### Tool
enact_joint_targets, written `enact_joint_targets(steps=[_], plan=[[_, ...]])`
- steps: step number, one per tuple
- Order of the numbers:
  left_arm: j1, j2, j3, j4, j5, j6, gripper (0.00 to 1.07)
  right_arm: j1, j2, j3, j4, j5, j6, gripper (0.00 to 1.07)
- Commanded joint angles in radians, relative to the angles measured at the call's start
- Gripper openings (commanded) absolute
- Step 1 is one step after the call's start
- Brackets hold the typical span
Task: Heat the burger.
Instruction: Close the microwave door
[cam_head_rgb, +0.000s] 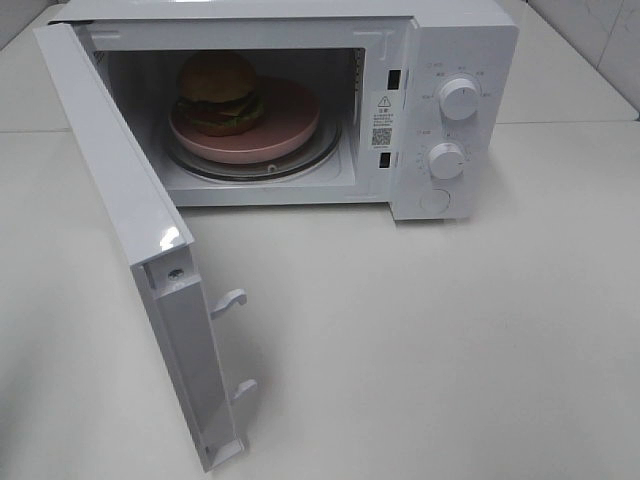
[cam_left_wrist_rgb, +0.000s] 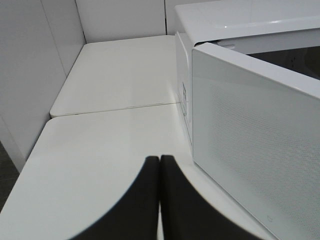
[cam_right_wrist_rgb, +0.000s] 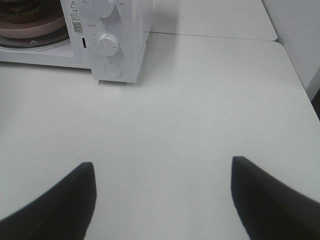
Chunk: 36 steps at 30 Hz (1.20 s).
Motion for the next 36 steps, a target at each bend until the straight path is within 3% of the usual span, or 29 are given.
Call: enact_joint_targets(steps=[1, 5, 11, 13, 14, 15, 16, 17, 18, 19, 22, 23, 29, 33, 36], plan=[[-0.007, 0.026, 0.07, -0.1, -0.135, 0.072, 0.0, 0.0, -0.027, 0.003, 0.002, -0.004, -0.004, 0.75], [-0.007, 0.055, 0.1, -0.157, -0.26, 0.077, 0.0, 0.0, -0.027, 0.003, 0.002, -0.004, -0.003, 0.75], [-0.007, 0.083, 0.139, -0.105, -0.345, 0.058, 0.0, 0.0, -0.027, 0.003, 0.002, -0.004, -0.003, 0.75], [-0.007, 0.128, 0.182, 0.04, -0.461, -0.04, 0.0, 0.0, -0.027, 0.003, 0.002, -0.004, -0.003, 0.75], [-0.007, 0.128, 0.182, 0.04, -0.461, -0.04, 0.0, 0.0, -0.027, 0.003, 0.002, -0.004, -0.003, 0.75], [-0.007, 0.144, 0.191, 0.09, -0.485, -0.079, 0.0, 0.0, -0.027, 0.003, 0.002, -0.004, -0.003, 0.75], [-0.007, 0.181, 0.208, 0.182, -0.531, -0.161, 0.0, 0.0, -0.027, 0.003, 0.002, -0.004, -0.003, 0.75], [-0.007, 0.181, 0.208, 0.182, -0.531, -0.161, 0.0, 0.0, -0.027, 0.003, 0.002, -0.004, -0.003, 0.75], [-0.007, 0.205, 0.217, 0.233, -0.558, -0.205, 0.0, 0.0, -0.027, 0.003, 0.002, -0.004, -0.003, 0.75], [-0.007, 0.251, 0.227, 0.323, -0.605, -0.295, 0.0, 0.0, -0.027, 0.003, 0.002, -0.004, -0.003, 0.75], [-0.007, 0.277, 0.229, 0.353, -0.634, -0.343, 0.0, 0.0, -0.027, 0.003, 0.002, -0.004, -0.003, 0.75], [-0.007, 0.338, 0.229, 0.378, -0.692, -0.402, 0.0, 0.0, -0.027, 0.003, 0.002, -0.004, -0.003, 0.75], [-0.007, 0.56, 0.229, 0.457, -0.905, -0.41, 0.0, 0.0, -0.027, 0.003, 0.002, -0.004, -0.003, 0.75], [-0.007, 0.754, 0.228, 0.591, -1.155, -0.413, 0.0, 0.0, -0.027, 0.003, 0.002, -0.004, -0.003, 0.75], [-0.007, 0.86, 0.227, 0.637, -1.269, -0.413, 0.0, 0.0, -0.027, 0.003, 0.002, -0.004, -0.003, 0.75]])
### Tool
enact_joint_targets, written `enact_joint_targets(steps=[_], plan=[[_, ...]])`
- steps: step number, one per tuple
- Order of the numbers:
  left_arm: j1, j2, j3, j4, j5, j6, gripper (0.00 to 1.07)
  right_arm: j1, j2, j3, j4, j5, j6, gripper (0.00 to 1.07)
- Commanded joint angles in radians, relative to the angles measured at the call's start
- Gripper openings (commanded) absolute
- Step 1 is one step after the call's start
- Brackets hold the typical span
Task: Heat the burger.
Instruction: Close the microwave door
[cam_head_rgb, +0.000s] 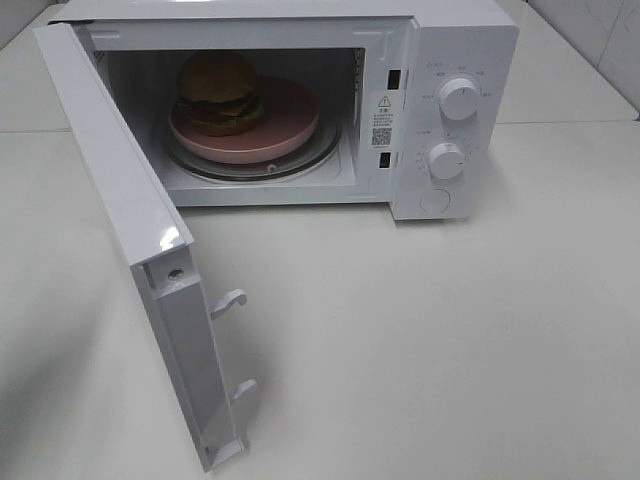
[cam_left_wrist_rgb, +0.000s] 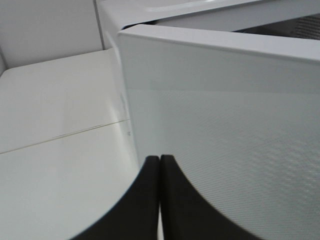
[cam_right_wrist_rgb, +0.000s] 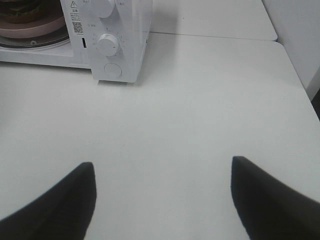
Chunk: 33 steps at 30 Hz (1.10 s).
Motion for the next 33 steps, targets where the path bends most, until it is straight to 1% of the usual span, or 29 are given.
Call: enact_joint_targets(steps=[1, 3, 4, 5, 6, 7, 8, 9, 10, 14, 15, 16, 17, 18, 20, 21, 22, 23, 24, 31, 33], plan=[[-0.007, 0.07, -0.003, 0.044, -0.121, -0.008, 0.0, 0.0, -0.027, 0.003, 0.002, -0.004, -0.003, 0.75], [-0.007, 0.101, -0.004, 0.054, -0.152, -0.012, 0.0, 0.0, -0.027, 0.003, 0.002, -0.004, -0.003, 0.75], [-0.007, 0.152, -0.01, 0.066, -0.199, -0.013, 0.0, 0.0, -0.027, 0.003, 0.002, -0.004, -0.003, 0.75], [-0.007, 0.198, -0.025, 0.091, -0.225, -0.028, 0.0, 0.0, -0.027, 0.003, 0.002, -0.004, -0.003, 0.75], [-0.007, 0.198, -0.025, 0.091, -0.225, -0.028, 0.0, 0.0, -0.027, 0.003, 0.002, -0.004, -0.003, 0.75], [-0.007, 0.221, -0.037, 0.11, -0.231, -0.035, 0.0, 0.0, -0.027, 0.003, 0.002, -0.004, -0.003, 0.75], [-0.007, 0.257, -0.06, 0.148, -0.231, -0.044, 0.0, 0.0, -0.027, 0.003, 0.002, -0.004, -0.003, 0.75], [-0.007, 0.257, -0.06, 0.148, -0.231, -0.044, 0.0, 0.0, -0.027, 0.003, 0.002, -0.004, -0.003, 0.75], [-0.007, 0.289, -0.078, 0.172, -0.236, -0.061, 0.0, 0.0, -0.027, 0.003, 0.002, -0.004, -0.003, 0.75], [-0.01, 0.313, -0.085, 0.181, -0.257, -0.072, 0.0, 0.0, -0.027, 0.003, 0.002, -0.004, -0.003, 0.75], [-0.02, 0.32, -0.085, 0.179, -0.257, -0.069, 0.0, 0.0, -0.027, 0.003, 0.002, -0.004, -0.003, 0.75], [-0.049, 0.335, -0.091, 0.176, -0.254, -0.055, 0.0, 0.0, -0.027, 0.003, 0.002, -0.004, -0.003, 0.75], [-0.049, 0.335, -0.091, 0.176, -0.254, -0.055, 0.0, 0.0, -0.027, 0.003, 0.002, -0.004, -0.003, 0.75], [-0.08, 0.356, -0.101, 0.169, -0.252, -0.035, 0.0, 0.0, -0.027, 0.003, 0.002, -0.004, -0.003, 0.75], [-0.091, 0.364, -0.103, 0.159, -0.252, -0.024, 0.0, 0.0, -0.027, 0.003, 0.002, -0.004, -0.003, 0.75], [-0.113, 0.381, -0.109, 0.126, -0.251, -0.018, 0.0, 0.0, -0.027, 0.003, 0.002, -0.004, -0.003, 0.75], [-0.122, 0.382, -0.109, 0.115, -0.251, -0.015, 0.0, 0.0, -0.027, 0.003, 0.002, -0.004, -0.003, 0.75], [-0.122, 0.382, -0.109, 0.115, -0.251, -0.015, 0.0, 0.0, -0.027, 0.003, 0.002, -0.004, -0.003, 0.75], [-0.135, 0.383, -0.109, 0.098, -0.244, 0.004, 0.0, 0.0, -0.027, 0.003, 0.002, -0.004, -0.003, 0.75], [-0.155, 0.383, -0.119, 0.082, -0.228, 0.009, 0.0, 0.0, -0.027, 0.003, 0.002, -0.004, -0.003, 0.75], [-0.157, 0.383, -0.121, 0.078, -0.22, 0.018, 0.0, 0.0, -0.027, 0.003, 0.002, -0.004, -0.003, 0.75]])
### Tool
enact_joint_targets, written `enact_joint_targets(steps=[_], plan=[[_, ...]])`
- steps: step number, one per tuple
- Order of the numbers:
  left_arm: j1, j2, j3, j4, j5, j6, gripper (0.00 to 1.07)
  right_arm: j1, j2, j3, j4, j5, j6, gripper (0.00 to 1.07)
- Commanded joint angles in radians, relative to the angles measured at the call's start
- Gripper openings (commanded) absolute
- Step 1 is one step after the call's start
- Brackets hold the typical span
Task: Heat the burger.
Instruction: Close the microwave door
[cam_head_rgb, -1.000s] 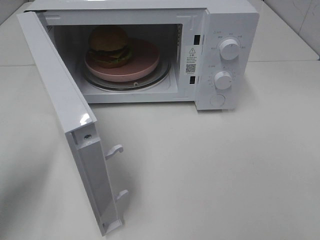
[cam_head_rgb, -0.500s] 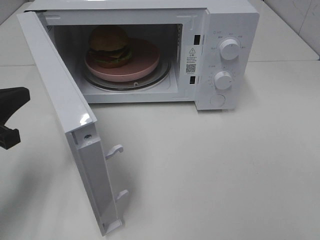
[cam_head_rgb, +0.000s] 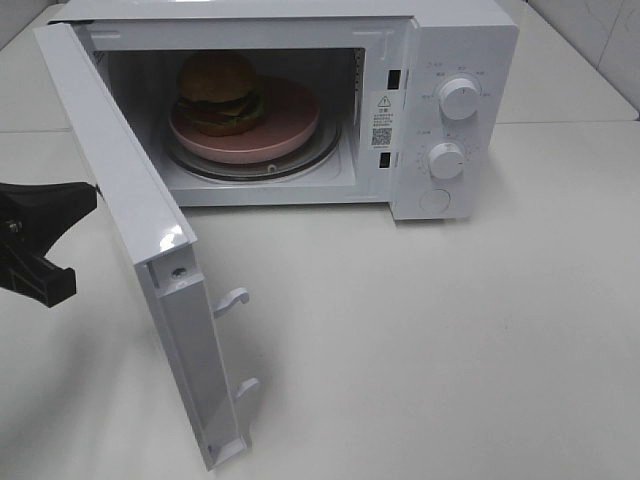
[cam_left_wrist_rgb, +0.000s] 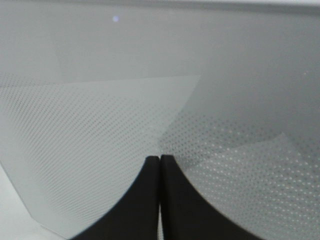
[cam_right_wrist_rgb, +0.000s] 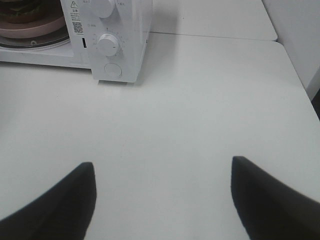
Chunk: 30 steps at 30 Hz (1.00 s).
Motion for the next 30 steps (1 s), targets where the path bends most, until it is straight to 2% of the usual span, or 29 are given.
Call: enact_joint_targets(steps=[1, 11, 19, 22, 26, 27, 29, 30], plan=[[-0.01, -0.001, -0.014, -0.015, 0.009, 0.017, 0.0, 0.0, -0.027, 0.003, 0.002, -0.004, -0.003, 0.75], [-0.03, -0.001, -0.04, -0.019, 0.027, 0.016, 0.0, 0.0, -0.027, 0.003, 0.002, -0.004, -0.003, 0.75], [-0.082, 0.042, -0.06, -0.075, 0.032, 0.017, 0.0, 0.0, -0.027, 0.003, 0.002, -0.004, -0.003, 0.75], [-0.106, 0.059, -0.064, -0.114, 0.026, 0.029, 0.0, 0.0, -0.027, 0.003, 0.002, -0.004, -0.003, 0.75], [-0.147, 0.088, -0.079, -0.214, 0.027, 0.104, 0.0, 0.0, -0.027, 0.003, 0.002, -0.004, -0.003, 0.75], [-0.147, 0.088, -0.079, -0.214, 0.027, 0.104, 0.0, 0.0, -0.027, 0.003, 0.002, -0.004, -0.003, 0.75], [-0.184, 0.112, -0.102, -0.299, 0.027, 0.13, 0.0, 0.0, -0.027, 0.003, 0.001, -0.004, -0.003, 0.75], [-0.184, 0.112, -0.102, -0.299, 0.027, 0.13, 0.0, 0.0, -0.027, 0.003, 0.001, -0.004, -0.003, 0.75]])
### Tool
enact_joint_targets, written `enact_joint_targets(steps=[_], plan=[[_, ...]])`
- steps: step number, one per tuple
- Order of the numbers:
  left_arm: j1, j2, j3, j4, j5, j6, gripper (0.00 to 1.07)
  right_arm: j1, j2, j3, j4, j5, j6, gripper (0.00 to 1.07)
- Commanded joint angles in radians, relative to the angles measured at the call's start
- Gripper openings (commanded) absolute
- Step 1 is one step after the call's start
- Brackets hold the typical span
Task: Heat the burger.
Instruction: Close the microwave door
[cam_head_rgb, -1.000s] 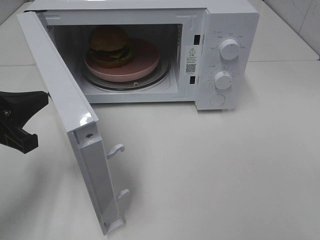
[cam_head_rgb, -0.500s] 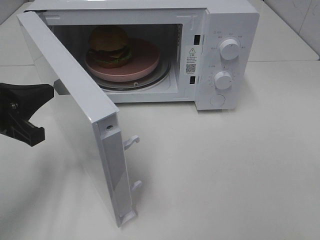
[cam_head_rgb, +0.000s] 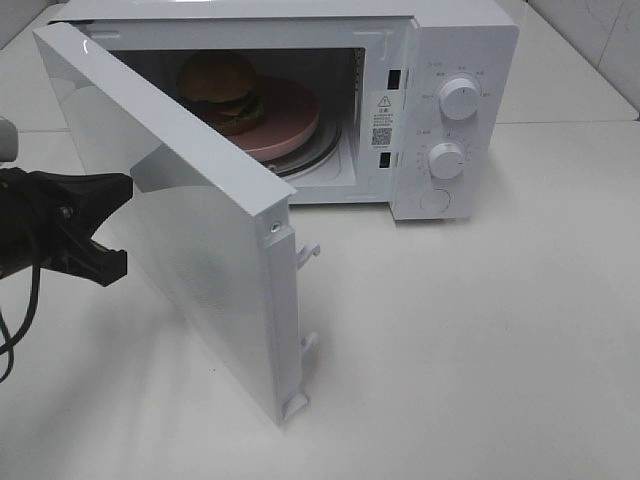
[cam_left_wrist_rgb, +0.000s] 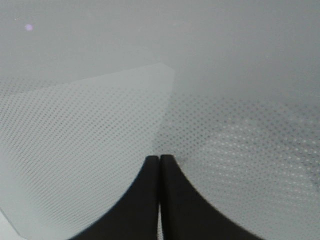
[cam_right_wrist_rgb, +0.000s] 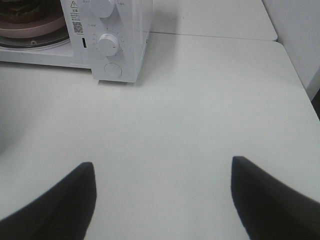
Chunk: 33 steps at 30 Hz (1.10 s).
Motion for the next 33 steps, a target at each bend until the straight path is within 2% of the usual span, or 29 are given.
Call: enact_joint_targets(steps=[1, 18, 24, 26, 28, 32, 33], plan=[[-0.037, 0.017, -0.029, -0.079, -0.005, 0.02, 0.0, 0.0, -0.027, 0.003, 0.001, -0.004, -0.003, 0.75], [-0.129, 0.153, -0.194, -0.166, -0.015, 0.019, 0.0, 0.0, -0.027, 0.003, 0.001, -0.004, -0.003, 0.75], [-0.155, 0.19, -0.239, -0.259, -0.023, 0.02, 0.0, 0.0, -0.027, 0.003, 0.001, -0.004, -0.003, 0.75], [-0.169, 0.221, -0.27, -0.35, -0.033, 0.02, 0.0, 0.0, -0.027, 0.003, 0.001, -0.004, -0.003, 0.75], [-0.176, 0.228, -0.28, -0.365, -0.033, 0.02, 0.0, 0.0, -0.027, 0.003, 0.001, -0.004, -0.003, 0.75], [-0.195, 0.258, -0.32, -0.401, -0.034, 0.057, 0.0, 0.0, -0.027, 0.003, 0.001, -0.004, -0.003, 0.75], [-0.203, 0.272, -0.34, -0.421, -0.034, 0.092, 0.0, 0.0, -0.027, 0.003, 0.001, -0.004, -0.003, 0.75]])
